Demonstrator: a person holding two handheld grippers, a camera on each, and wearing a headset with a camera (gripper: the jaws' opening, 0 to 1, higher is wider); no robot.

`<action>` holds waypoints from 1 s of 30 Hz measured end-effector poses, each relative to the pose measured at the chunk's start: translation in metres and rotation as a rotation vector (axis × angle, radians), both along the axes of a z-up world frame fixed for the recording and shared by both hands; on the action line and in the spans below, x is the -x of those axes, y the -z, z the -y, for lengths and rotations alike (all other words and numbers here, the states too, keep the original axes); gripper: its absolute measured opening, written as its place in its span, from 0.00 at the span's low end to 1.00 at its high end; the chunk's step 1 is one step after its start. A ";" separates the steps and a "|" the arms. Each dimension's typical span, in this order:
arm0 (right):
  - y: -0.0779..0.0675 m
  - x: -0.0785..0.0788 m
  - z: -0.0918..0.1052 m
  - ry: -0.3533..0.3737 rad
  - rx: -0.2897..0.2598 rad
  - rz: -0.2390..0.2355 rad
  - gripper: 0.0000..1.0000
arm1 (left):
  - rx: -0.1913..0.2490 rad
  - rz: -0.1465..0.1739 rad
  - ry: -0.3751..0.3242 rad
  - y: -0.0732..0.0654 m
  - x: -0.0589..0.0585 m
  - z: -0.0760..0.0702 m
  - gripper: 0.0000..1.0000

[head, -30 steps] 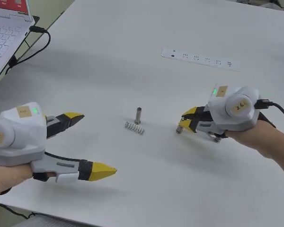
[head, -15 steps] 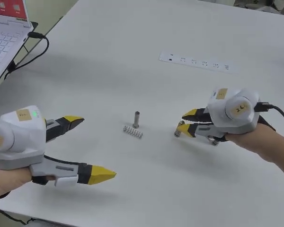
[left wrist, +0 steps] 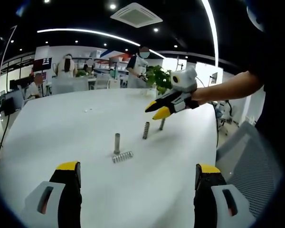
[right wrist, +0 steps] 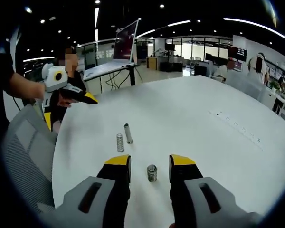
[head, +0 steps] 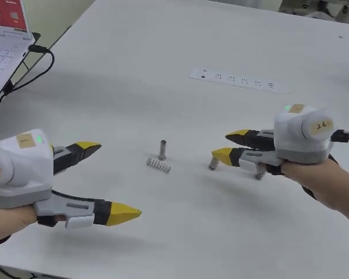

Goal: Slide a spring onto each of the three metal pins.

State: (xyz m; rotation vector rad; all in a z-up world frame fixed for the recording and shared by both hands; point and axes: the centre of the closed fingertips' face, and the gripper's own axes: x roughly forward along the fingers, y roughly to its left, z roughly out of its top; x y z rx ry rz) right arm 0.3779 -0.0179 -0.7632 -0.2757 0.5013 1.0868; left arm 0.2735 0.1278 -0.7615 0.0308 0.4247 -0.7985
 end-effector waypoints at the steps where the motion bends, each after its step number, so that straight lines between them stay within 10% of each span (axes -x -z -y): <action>1: 0.000 0.003 0.000 -0.004 0.000 0.001 0.31 | -0.001 0.000 0.002 0.000 0.000 0.000 0.98; 30: -0.022 0.033 -0.014 -0.041 -0.098 0.054 0.27 | 0.002 -0.011 0.000 0.006 -0.001 0.000 0.97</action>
